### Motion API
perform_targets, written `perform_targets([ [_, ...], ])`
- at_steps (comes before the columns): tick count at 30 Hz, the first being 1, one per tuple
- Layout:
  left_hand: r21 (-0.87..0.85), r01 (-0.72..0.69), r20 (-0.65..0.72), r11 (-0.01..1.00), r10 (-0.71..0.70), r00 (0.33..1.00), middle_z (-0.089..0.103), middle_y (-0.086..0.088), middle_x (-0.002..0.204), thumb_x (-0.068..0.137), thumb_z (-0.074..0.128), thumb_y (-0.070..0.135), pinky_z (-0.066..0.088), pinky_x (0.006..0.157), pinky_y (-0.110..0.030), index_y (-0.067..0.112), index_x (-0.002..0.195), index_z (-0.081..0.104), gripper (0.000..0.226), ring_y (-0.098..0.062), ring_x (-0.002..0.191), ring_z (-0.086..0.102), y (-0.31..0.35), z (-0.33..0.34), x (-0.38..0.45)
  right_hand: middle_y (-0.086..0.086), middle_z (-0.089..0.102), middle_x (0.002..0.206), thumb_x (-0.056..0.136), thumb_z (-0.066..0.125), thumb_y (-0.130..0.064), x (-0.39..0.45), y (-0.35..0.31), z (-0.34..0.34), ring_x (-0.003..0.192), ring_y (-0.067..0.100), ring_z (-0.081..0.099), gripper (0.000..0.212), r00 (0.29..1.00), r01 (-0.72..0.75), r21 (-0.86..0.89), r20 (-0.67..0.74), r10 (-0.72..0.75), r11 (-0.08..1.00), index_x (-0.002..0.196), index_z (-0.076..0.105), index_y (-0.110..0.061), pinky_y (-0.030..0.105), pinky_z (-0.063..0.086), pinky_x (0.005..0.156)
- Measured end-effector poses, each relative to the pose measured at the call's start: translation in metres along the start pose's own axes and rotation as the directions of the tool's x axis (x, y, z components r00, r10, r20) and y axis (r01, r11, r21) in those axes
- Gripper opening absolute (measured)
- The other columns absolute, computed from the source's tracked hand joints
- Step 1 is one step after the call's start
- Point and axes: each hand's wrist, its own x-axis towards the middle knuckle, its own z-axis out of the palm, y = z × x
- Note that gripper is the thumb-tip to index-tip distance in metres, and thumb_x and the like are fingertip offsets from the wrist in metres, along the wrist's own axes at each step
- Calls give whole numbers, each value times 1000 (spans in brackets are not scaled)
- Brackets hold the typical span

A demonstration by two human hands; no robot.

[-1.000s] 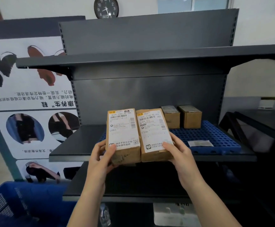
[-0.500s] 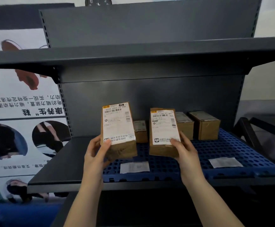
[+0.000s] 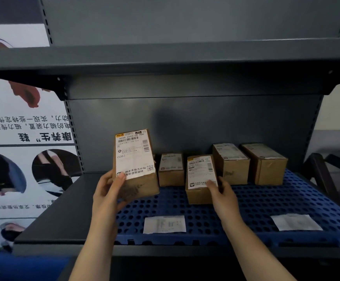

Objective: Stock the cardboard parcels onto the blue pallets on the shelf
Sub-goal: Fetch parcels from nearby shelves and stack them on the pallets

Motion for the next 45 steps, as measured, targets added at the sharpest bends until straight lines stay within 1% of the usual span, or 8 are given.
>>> perform_targets([
  [7, -12, 3, -12, 1000, -3, 1000, 65, -3, 110, 79, 59, 39, 52, 77, -37, 25, 107, 60, 31, -24, 104, 62, -6, -6, 7, 6, 41, 146, 94, 50, -39, 12, 8, 2, 132, 21, 39, 59, 983, 185, -280, 47, -179, 942, 144, 32, -14, 29, 33, 105],
  [9, -20, 8, -12, 1000, -8, 1000, 65, -1, 108, 81, 58, 37, 51, 77, -37, 25, 106, 60, 28, -24, 103, 62, -6, -8, 9, 3, 39, 145, 90, 56, -40, 6, 7, 0, 132, 23, 36, 61, 922, 374, -520, 118, -369, 768, 144, 35, -19, 33, 33, 106],
  [11, -14, 10, -4, 1000, -11, 1000, 66, 1, 105, 75, 60, 42, 52, 79, -39, 26, 105, 60, 34, -24, 103, 62, -6, -9, 11, 4, 48, 138, 85, 63, -43, 4, 10, 0, 126, 28, 41, 57, 807, 524, -718, 246, -537, 458, 136, 48, -22, 41, 37, 101],
  [14, -3, 17, 9, 1000, -17, 1000, 66, 2, 106, 70, 60, 46, 51, 85, -43, 28, 103, 61, 38, -24, 105, 62, -7, -7, 12, 5, 56, 129, 85, 64, -34, 12, 6, 4, 119, 30, 49, 47, 752, 592, -766, 412, -514, 252, 130, 56, -21, 41, 39, 96],
  [22, 27, 34, 26, 999, -35, 999, 67, 1, 107, 72, 60, 46, 52, 77, -36, 28, 105, 61, 37, -22, 104, 63, -9, 1, 12, 3, 42, 144, 94, 46, -10, 47, -7, 11, 129, 21, 39, 48, 815, 569, -748, 457, -357, 342, 141, 40, -19, 26, 36, 99],
  [37, 51, 21, 35, 998, -23, 999, 69, 0, 104, 72, 59, 44, 53, 68, -28, 24, 109, 61, 42, -18, 99, 65, -3, 16, 5, 8, 41, 142, 91, 49, -6, 69, -7, 18, 135, 22, 30, 50, 769, 622, -695, 453, -452, 361, 139, 40, -10, 23, 24, 109],
  [40, 45, 19, 58, 999, -22, 998, 69, 1, 103, 71, 59, 44, 53, 67, -27, 25, 107, 61, 41, -18, 99, 66, -1, 19, 1, 5, 52, 127, 90, 55, -9, 43, -16, 13, 124, 17, 42, 37, 708, 686, -519, 318, -630, 510, 127, 53, -7, 15, 30, 99],
  [45, 21, 41, 118, 999, -43, 992, 67, -1, 108, 75, 59, 40, 54, 68, -30, 23, 110, 60, 39, -20, 100, 64, 0, 37, -12, -15, 56, 110, 91, 59, -15, -13, -37, 2, 103, -15, 49, 23, 756, 649, -85, 184, -628, 756, 111, 57, -26, 1, 35, 88],
])
